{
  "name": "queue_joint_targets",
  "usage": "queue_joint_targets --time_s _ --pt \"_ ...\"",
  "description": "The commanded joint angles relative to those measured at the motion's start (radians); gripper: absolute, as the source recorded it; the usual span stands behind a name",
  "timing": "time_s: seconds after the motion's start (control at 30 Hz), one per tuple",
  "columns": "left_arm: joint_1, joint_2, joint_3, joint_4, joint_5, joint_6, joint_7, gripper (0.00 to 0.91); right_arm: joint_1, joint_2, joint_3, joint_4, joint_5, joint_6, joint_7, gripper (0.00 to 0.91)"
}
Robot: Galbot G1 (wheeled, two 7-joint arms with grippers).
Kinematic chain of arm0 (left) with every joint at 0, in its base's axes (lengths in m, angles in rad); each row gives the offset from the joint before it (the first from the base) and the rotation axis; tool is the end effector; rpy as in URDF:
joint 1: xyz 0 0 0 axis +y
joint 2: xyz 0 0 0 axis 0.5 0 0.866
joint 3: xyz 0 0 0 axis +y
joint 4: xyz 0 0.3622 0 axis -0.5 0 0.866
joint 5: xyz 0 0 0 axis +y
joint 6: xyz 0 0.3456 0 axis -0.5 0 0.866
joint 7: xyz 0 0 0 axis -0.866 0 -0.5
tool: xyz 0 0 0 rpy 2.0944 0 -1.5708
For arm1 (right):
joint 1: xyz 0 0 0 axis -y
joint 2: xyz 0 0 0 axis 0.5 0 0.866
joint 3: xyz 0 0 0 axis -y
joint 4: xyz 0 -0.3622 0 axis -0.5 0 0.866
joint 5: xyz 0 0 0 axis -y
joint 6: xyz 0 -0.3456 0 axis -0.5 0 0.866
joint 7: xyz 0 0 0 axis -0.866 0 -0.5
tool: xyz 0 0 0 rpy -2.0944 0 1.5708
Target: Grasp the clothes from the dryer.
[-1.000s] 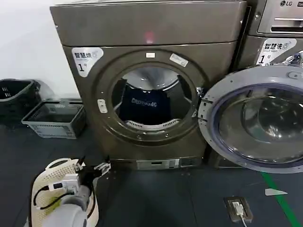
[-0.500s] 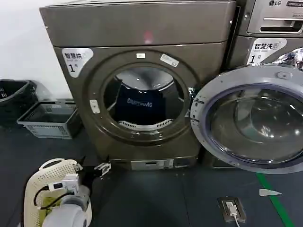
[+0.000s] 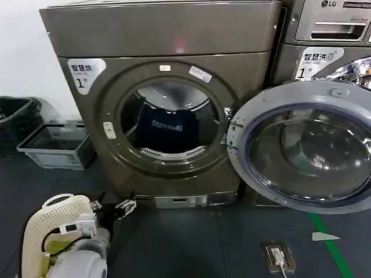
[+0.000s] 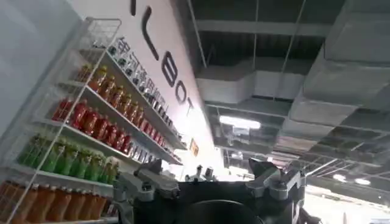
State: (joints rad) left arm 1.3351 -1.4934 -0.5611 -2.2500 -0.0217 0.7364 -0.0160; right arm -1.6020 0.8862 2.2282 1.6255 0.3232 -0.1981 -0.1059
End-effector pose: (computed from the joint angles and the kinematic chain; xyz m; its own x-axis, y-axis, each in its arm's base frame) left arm 0.2168 0.0213 -0.2143 -0.9412 -0.0432 0.3352 -0.0208 0.9973 0.0701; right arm -0.0653 -0.4820 -0.0180 -0.3166 0.8328 -0.4540 0.9384 0.2050 -0.2782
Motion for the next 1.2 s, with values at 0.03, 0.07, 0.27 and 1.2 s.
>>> queue_joint_targets --time_s 0.03,0.07,0.27,1.2 --pt "0.000 0.000 0.001 -0.001 -0.001 0.049 0.001 0.907 0.000 0.001 0.001 0.000 0.000 0.001 0.001 0.907" --pt "0.000 0.000 0.001 -0.001 -0.001 0.049 0.001 0.907 0.000 0.001 0.001 0.001 0.000 0.001 0.000 0.907" --pt "0.002 0.003 0.001 -0.006 -0.001 0.049 0.008 0.907 0.000 0.005 0.001 0.006 0.001 0.001 0.000 0.907" --pt "0.007 0.002 0.005 -0.004 0.017 0.049 0.020 0.907 0.006 0.005 -0.002 0.007 0.007 0.007 -0.006 0.907"
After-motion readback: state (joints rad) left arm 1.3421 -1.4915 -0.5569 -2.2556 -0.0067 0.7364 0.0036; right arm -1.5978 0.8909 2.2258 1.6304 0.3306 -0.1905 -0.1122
